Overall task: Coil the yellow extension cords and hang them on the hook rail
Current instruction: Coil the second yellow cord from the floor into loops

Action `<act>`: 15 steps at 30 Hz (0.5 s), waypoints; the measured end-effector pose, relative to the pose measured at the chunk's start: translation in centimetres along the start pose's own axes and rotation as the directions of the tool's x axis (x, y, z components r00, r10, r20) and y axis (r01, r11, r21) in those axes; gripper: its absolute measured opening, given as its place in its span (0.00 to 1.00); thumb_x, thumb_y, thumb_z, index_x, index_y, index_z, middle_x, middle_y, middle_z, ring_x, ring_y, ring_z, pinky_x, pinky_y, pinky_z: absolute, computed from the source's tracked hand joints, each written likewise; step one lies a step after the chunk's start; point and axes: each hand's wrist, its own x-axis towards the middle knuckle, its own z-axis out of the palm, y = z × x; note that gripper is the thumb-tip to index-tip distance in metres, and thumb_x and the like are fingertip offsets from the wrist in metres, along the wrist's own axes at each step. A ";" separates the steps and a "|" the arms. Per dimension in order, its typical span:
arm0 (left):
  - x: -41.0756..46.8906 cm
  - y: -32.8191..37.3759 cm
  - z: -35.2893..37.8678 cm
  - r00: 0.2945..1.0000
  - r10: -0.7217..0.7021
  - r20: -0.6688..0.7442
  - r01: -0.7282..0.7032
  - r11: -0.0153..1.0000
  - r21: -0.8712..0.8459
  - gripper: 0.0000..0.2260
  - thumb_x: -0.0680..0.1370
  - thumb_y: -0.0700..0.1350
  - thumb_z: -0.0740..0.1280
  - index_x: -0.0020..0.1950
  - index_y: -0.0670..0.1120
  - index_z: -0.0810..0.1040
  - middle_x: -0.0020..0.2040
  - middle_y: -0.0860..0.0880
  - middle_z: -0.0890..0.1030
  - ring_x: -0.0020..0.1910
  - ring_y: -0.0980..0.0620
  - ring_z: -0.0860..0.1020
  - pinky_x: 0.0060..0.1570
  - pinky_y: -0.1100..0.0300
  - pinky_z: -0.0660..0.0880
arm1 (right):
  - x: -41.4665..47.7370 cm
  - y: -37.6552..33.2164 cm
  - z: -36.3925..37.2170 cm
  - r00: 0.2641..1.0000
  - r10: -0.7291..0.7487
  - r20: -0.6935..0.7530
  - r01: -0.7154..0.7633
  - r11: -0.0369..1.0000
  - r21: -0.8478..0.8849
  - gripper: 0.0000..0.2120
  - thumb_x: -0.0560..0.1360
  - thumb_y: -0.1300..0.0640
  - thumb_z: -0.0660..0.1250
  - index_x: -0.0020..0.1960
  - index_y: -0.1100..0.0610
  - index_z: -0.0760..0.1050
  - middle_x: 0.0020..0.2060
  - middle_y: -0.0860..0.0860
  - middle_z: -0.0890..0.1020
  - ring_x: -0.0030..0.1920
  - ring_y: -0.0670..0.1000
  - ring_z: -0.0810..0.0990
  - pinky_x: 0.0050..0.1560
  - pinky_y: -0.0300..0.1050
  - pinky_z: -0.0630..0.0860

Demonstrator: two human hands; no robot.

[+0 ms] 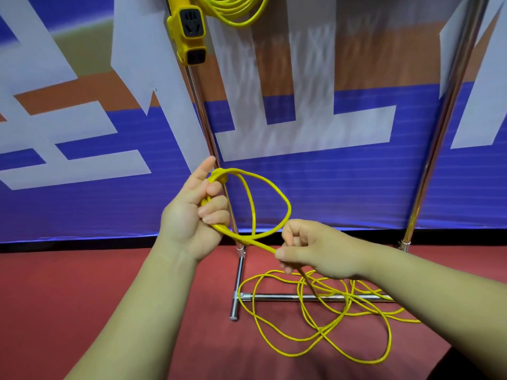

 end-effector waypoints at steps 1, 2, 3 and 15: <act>0.0 0.4 -0.3 1.000 0.007 0.011 -0.006 1.000 -0.020 0.16 0.78 0.37 0.59 0.61 0.51 0.78 0.36 0.52 0.69 0.21 0.60 0.62 0.19 0.70 0.59 | 0.0 0.2 -0.1 0.998 0.023 0.050 -0.022 1.000 -0.020 0.13 0.77 0.54 0.70 0.43 0.55 0.65 0.40 0.71 0.78 0.40 0.50 0.83 0.43 0.52 0.69; -0.1 0.8 -0.6 1.000 0.008 0.022 -0.008 1.000 -0.027 0.16 0.79 0.38 0.58 0.61 0.51 0.78 0.36 0.52 0.68 0.21 0.60 0.62 0.19 0.69 0.59 | 0.0 0.4 -0.1 0.995 0.053 0.082 -0.049 0.998 -0.049 0.13 0.79 0.55 0.69 0.44 0.55 0.65 0.40 0.67 0.79 0.38 0.49 0.80 0.41 0.51 0.67; -0.2 1.1 -1.0 0.999 0.001 0.033 -0.001 1.000 -0.020 0.15 0.80 0.39 0.58 0.60 0.51 0.78 0.35 0.52 0.68 0.21 0.60 0.62 0.19 0.69 0.58 | 0.0 0.4 -0.1 0.992 0.079 0.095 -0.073 0.996 -0.059 0.12 0.79 0.55 0.68 0.44 0.55 0.65 0.39 0.62 0.81 0.37 0.51 0.77 0.39 0.49 0.65; -1.5 -0.2 -0.9 0.993 -0.119 0.016 0.106 0.932 0.347 0.12 0.78 0.38 0.61 0.58 0.45 0.79 0.33 0.50 0.64 0.22 0.59 0.61 0.20 0.68 0.57 | 0.1 -0.7 -1.0 0.961 -0.007 -0.275 0.030 0.996 0.079 0.21 0.71 0.63 0.76 0.38 0.54 0.63 0.37 0.62 0.84 0.37 0.54 0.75 0.41 0.54 0.69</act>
